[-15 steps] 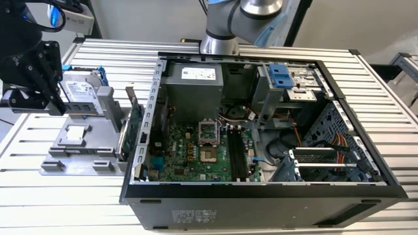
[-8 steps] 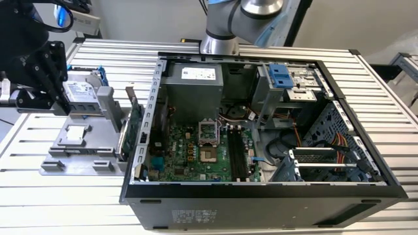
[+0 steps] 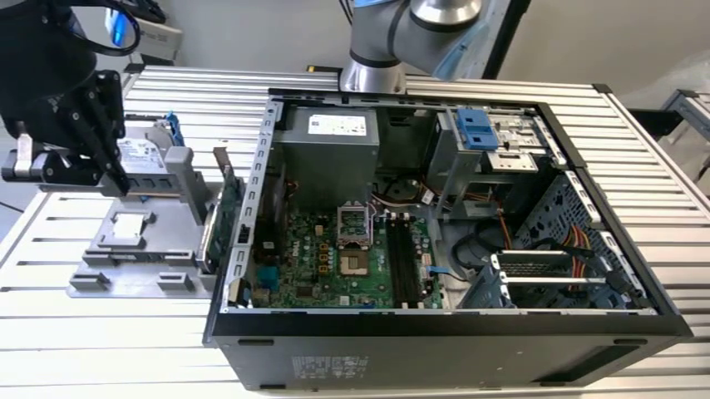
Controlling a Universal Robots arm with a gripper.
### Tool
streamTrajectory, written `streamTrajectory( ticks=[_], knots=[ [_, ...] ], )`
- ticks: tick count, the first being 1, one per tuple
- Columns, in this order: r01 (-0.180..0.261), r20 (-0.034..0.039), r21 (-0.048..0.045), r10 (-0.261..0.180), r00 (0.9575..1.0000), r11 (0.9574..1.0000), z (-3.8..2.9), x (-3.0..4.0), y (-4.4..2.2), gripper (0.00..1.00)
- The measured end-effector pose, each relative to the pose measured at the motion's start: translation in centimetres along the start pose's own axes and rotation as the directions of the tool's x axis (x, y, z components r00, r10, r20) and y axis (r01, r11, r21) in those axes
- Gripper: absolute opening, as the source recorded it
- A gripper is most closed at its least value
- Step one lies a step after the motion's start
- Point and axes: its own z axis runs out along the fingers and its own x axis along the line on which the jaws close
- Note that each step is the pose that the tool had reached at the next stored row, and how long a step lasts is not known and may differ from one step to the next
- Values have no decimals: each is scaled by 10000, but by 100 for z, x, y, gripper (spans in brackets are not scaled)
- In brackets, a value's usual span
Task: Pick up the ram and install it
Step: 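Pick up the ram and move it above insertion slot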
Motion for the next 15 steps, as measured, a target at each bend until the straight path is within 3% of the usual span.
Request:
streamTrajectory(
  ticks=[15],
  knots=[
    [0,-1,-14,0,10000,10000,0,-5,-185,0]
  ],
)
